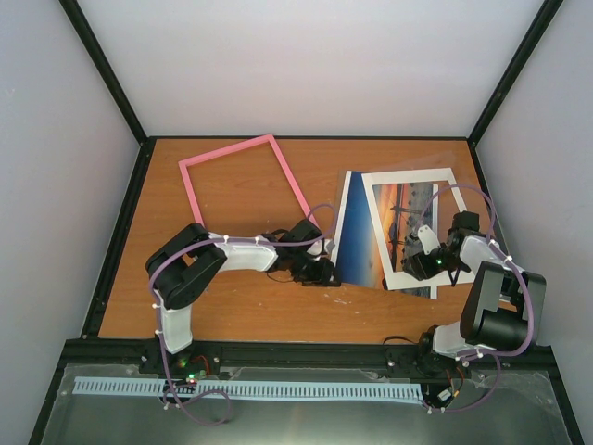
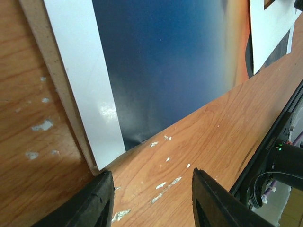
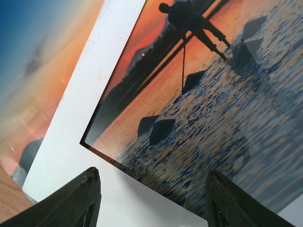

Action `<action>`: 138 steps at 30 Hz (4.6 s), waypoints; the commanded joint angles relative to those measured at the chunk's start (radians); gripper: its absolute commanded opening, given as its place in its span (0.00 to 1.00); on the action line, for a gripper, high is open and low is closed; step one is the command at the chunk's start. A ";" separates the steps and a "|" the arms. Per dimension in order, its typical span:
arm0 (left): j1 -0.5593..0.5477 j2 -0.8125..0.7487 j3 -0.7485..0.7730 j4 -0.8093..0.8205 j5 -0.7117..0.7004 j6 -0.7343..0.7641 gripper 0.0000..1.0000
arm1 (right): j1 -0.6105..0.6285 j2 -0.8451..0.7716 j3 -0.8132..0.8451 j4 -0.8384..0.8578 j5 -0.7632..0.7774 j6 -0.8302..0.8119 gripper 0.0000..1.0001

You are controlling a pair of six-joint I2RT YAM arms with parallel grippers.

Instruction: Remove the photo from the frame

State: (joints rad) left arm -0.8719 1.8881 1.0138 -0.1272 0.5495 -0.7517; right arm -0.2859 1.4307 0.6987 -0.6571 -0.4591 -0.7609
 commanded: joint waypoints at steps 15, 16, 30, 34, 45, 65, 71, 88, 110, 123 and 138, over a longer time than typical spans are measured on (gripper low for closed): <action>0.021 -0.037 0.006 0.001 -0.104 -0.026 0.46 | 0.005 0.007 -0.007 0.008 -0.010 0.004 0.59; 0.020 -0.038 0.004 0.003 -0.105 -0.028 0.46 | 0.005 0.007 -0.008 0.007 -0.009 0.003 0.59; 0.021 -0.117 0.002 -0.009 -0.178 -0.038 0.49 | 0.005 0.012 -0.005 0.007 -0.009 0.004 0.60; 0.021 -0.088 0.004 -0.008 -0.169 -0.037 0.50 | 0.004 0.014 -0.004 0.007 -0.010 0.006 0.60; 0.022 -0.031 0.022 0.023 -0.146 -0.033 0.50 | 0.005 0.013 -0.005 0.005 -0.012 0.006 0.60; 0.022 -0.017 0.049 0.043 -0.119 -0.021 0.50 | 0.005 0.018 -0.007 0.006 -0.010 0.005 0.60; 0.022 -0.008 0.060 0.050 -0.107 -0.021 0.49 | 0.004 0.017 -0.007 0.004 -0.009 0.004 0.60; 0.022 0.016 0.075 0.038 -0.103 -0.023 0.49 | 0.005 0.021 -0.007 0.005 -0.009 0.002 0.60; 0.032 0.019 0.066 0.127 -0.026 -0.046 0.49 | 0.004 0.027 -0.006 0.007 -0.006 0.003 0.60; 0.057 0.068 0.054 0.128 -0.004 -0.093 0.50 | 0.004 0.022 -0.001 0.001 -0.016 0.002 0.59; 0.059 0.136 0.107 0.220 0.052 -0.096 0.53 | 0.004 0.056 -0.002 0.005 -0.014 -0.015 0.59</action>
State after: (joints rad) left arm -0.8188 1.9743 1.0687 0.0517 0.5865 -0.8318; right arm -0.2863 1.4670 0.7006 -0.6434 -0.4820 -0.7666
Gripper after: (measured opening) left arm 0.517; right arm 0.595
